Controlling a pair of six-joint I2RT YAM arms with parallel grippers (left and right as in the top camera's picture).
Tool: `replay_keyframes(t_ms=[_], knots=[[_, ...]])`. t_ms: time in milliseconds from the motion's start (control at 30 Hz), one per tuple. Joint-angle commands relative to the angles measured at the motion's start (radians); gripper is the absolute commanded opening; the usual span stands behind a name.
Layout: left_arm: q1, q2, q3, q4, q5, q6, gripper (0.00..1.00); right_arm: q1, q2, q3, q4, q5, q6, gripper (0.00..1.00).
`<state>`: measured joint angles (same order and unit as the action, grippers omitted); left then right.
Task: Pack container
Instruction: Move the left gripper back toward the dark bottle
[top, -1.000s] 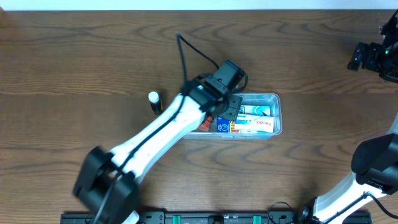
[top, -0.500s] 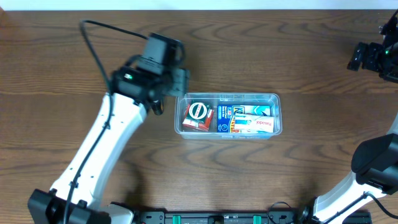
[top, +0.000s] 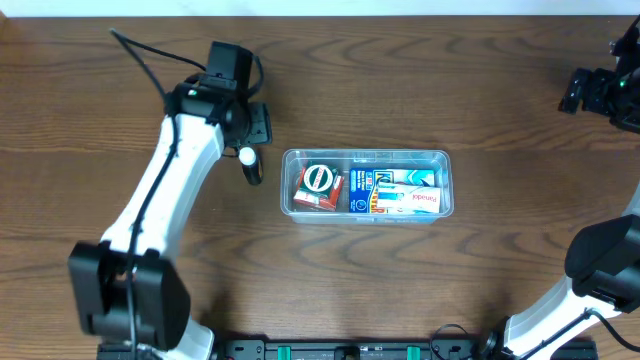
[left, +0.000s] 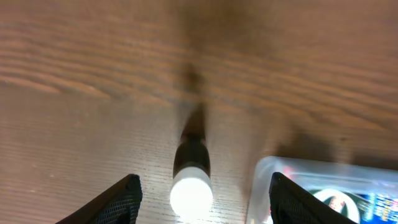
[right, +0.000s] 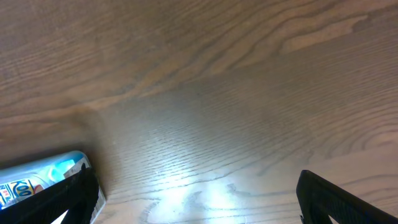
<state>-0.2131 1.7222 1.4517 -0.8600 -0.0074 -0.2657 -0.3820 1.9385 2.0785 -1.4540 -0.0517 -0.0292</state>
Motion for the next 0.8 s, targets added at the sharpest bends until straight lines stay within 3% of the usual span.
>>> replay_keyframes(t_ms=[0, 667, 767], knots=[[0.014, 0.058, 0.003, -0.014, -0.011, -0.033, 0.67, -0.004, -0.023, 0.016, -0.001, 0.002, 0.014, 0.99], [0.027, 0.088, -0.083, -0.025, -0.001, -0.088, 0.66, -0.004, -0.024, 0.016, -0.001, 0.002, 0.014, 0.99], [0.027, 0.088, -0.083, -0.019, -0.001, -0.088, 0.59, -0.004, -0.024, 0.016, -0.001, 0.002, 0.014, 0.99]])
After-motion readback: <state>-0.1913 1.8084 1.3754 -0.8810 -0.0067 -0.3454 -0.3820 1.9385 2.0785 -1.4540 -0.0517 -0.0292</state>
